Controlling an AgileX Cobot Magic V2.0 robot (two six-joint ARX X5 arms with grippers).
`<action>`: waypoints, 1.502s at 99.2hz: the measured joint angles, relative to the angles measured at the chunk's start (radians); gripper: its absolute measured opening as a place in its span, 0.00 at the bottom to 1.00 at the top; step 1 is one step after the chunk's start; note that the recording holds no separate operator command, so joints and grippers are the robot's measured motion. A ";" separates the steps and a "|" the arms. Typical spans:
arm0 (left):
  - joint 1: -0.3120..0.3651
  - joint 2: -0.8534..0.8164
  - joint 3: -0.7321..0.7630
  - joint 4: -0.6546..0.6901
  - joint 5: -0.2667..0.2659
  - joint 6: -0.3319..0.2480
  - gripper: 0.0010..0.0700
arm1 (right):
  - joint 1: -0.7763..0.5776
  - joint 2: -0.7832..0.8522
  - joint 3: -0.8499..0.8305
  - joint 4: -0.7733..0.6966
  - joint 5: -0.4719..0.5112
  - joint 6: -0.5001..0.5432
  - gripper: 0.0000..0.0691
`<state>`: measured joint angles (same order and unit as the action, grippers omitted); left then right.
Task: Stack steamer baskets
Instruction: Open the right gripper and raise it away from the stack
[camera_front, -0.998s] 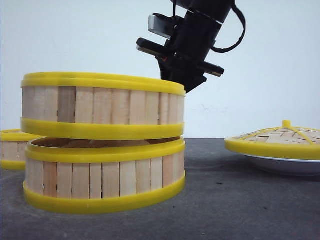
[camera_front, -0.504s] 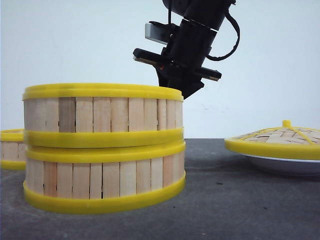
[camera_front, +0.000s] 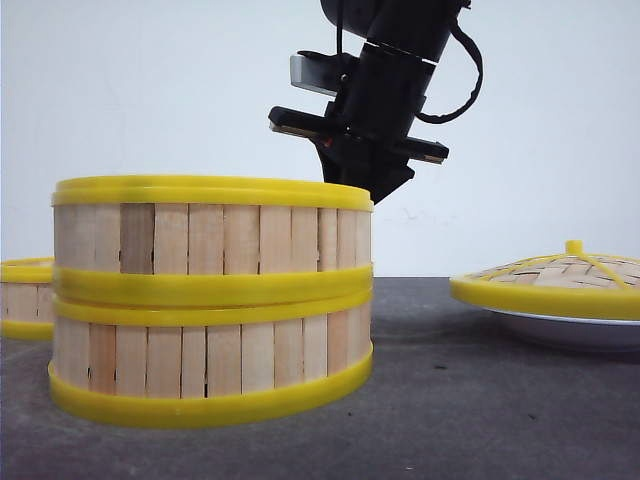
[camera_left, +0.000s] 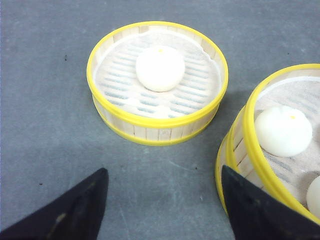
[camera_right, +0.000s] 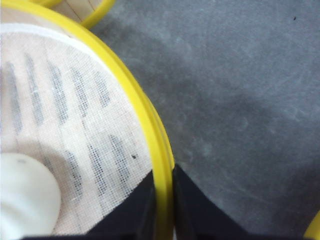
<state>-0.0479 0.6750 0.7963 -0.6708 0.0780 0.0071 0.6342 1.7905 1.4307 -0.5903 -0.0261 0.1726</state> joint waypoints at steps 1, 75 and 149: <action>0.000 0.000 0.000 0.000 0.000 0.000 0.62 | 0.000 0.000 0.000 0.000 0.000 0.000 0.03; 0.000 0.000 0.000 0.001 0.000 0.000 0.62 | 0.000 0.000 0.000 0.000 0.000 0.000 0.62; 0.113 0.578 0.164 0.251 -0.073 -0.049 0.62 | -0.012 -0.586 -0.001 -0.394 0.185 -0.061 0.75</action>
<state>0.0647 1.2533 0.9607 -0.4198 0.0048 -0.0422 0.6224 1.2045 1.4296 -0.9844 0.1589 0.1120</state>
